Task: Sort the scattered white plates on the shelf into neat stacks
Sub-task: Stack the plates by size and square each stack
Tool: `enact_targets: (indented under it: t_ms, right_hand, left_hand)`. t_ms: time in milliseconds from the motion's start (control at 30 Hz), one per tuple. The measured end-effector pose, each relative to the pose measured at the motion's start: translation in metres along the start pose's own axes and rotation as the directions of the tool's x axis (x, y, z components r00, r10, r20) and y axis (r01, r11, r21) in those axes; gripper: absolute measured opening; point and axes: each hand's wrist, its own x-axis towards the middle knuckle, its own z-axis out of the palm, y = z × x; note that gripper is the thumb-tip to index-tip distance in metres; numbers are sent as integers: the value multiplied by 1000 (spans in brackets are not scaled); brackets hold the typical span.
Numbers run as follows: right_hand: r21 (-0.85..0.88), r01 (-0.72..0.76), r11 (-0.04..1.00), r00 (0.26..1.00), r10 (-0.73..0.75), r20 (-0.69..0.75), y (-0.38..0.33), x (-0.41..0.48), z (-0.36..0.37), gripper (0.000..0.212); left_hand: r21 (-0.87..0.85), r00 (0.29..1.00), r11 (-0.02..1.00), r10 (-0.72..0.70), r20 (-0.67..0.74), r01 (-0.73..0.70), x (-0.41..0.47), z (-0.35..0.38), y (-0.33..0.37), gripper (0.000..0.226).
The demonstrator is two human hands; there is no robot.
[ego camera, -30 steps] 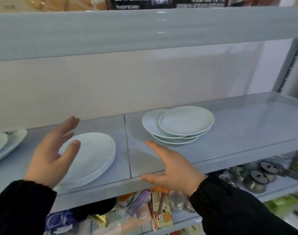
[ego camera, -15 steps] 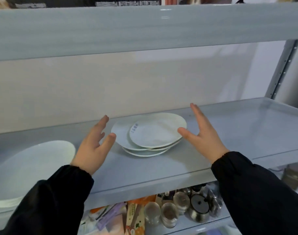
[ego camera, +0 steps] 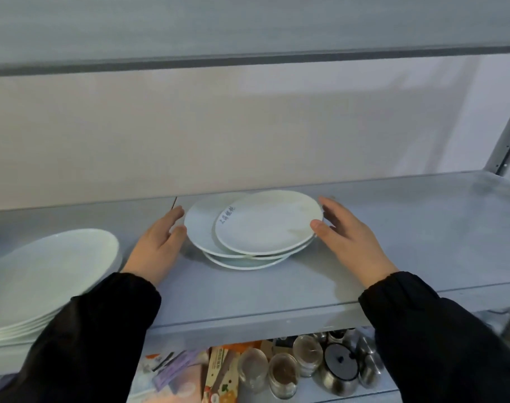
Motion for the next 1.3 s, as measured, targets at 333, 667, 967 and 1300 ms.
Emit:
enact_targets:
  t_ms: [333,667,967,1300]
  right_hand:
    - [-119,16,993,999,-12,36,0,1,2,42]
    - [-205,34,978,995,-15,94,2,1,5,49]
    - [-422,46,905,967,65,246,3,2,14,108]
    - [-379,117,918,951,7,309,9,6,13,87]
  left_hand:
    - [44,998,999,-4,65,1,-1,3,-1,49]
    - [138,975,990,-2,221,-30,5,5,-12,58]
    - [175,952,976,75,298,-132,-1,7,-4,94]
    - [81,955,986,122,271,-148,-3,6,2,105]
